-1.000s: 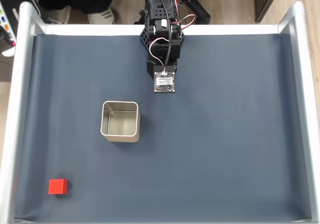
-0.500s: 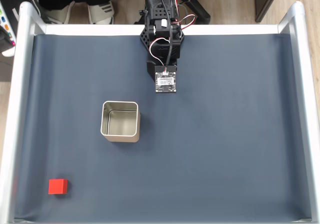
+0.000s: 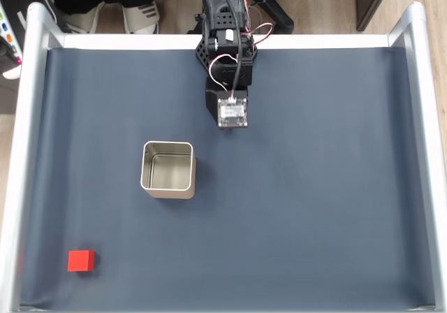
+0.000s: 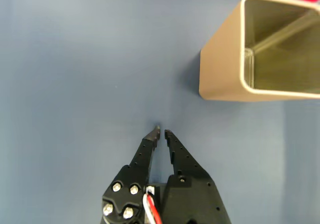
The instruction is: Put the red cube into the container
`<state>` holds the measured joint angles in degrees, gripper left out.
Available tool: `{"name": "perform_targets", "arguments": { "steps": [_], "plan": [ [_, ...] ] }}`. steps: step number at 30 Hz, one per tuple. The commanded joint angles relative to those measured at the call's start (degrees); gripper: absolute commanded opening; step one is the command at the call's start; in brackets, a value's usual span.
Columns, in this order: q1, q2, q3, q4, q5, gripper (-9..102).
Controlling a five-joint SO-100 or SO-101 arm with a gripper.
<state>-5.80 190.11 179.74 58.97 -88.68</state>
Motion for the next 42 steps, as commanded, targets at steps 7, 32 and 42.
{"name": "perform_targets", "arguments": {
  "steps": [7,32,42],
  "plan": [
    [1.67,-8.09,-0.79,-22.68,-0.44,0],
    [11.60,-49.57,-52.56,-14.59,-1.41,0],
    [24.61,-70.14,-74.18,-14.15,-7.03,1]
  ]
}}
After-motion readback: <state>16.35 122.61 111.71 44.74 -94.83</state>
